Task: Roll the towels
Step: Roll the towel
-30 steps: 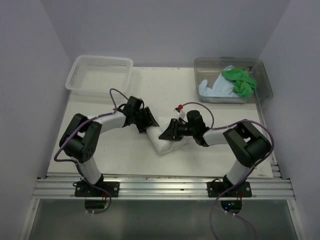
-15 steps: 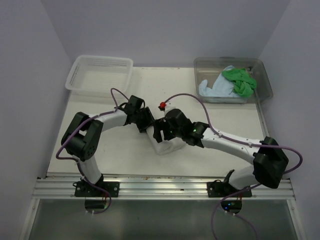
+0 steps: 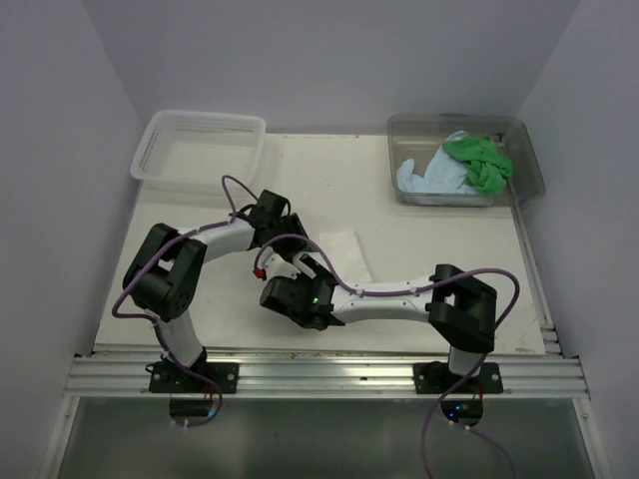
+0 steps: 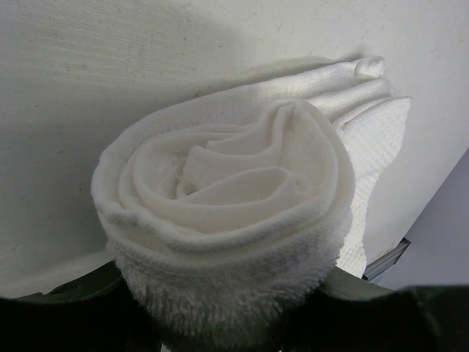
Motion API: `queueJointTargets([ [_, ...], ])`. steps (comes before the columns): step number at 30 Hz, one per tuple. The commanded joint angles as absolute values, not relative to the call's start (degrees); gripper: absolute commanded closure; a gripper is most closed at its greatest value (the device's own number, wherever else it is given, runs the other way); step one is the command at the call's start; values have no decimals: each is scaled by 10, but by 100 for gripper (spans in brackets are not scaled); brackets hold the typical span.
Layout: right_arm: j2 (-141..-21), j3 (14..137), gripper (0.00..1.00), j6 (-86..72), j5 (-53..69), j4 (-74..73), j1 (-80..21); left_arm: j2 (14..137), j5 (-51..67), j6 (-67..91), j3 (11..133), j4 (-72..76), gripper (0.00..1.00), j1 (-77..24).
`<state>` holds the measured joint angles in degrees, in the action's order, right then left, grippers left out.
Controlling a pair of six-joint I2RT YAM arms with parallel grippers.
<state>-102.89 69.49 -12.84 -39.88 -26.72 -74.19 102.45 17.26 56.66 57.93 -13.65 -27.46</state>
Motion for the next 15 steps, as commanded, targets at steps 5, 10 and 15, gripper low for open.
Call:
queueJointTargets([
  [5,-1102,721,9,-111,-510,-279,-746,1047,139,568,582,-183,47,-281],
  [10,-1114,698,42,-117,-536,-245,-742,1043,137,568,578,-186,42,-281],
  [15,-1078,674,88,-126,-482,-216,-724,1033,138,568,569,-182,34,-280],
])
